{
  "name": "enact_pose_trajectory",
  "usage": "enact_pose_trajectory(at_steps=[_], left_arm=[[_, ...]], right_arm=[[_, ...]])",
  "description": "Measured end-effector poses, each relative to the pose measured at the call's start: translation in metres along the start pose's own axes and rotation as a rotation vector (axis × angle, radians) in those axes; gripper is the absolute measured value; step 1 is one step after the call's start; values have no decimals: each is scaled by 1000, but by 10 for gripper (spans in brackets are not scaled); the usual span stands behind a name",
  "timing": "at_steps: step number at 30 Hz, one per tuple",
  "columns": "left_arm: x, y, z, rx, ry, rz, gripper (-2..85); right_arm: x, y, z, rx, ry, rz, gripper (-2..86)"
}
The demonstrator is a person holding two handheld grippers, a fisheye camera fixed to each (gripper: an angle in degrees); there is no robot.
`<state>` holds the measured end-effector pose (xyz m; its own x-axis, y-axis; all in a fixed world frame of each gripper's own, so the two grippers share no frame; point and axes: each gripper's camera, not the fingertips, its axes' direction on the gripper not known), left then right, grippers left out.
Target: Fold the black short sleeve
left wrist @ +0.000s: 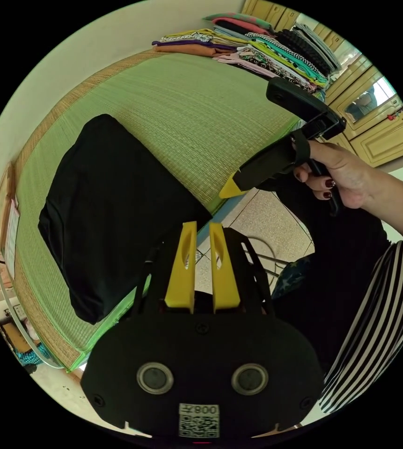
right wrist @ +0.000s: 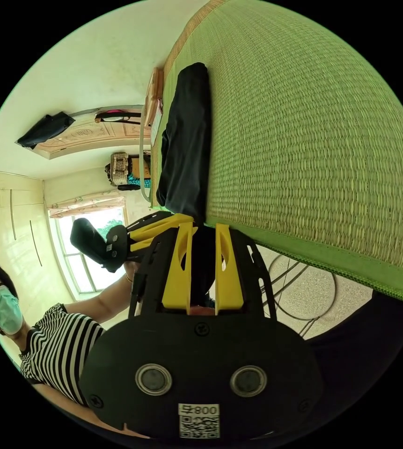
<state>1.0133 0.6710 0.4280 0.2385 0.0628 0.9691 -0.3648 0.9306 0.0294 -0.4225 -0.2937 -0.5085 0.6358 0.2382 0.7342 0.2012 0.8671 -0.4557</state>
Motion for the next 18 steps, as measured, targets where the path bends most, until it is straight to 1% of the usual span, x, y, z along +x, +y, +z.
enact_pose_trajectory(at_steps=[4, 7, 11, 18], left_arm=[[-1, 1, 10, -15, -14, 7, 24], [-5, 6, 13, -12, 14, 10, 13], [-15, 25, 14, 40, 76, -50, 5], [-32, 57, 17, 121, 114, -98, 3]], right_arm=[[3, 0, 9, -12, 6, -6, 83], [7, -1, 14, -12, -7, -1, 85], [9, -4, 22, -21, -24, 1, 90], [16, -13, 39, -15, -102, 22, 95]])
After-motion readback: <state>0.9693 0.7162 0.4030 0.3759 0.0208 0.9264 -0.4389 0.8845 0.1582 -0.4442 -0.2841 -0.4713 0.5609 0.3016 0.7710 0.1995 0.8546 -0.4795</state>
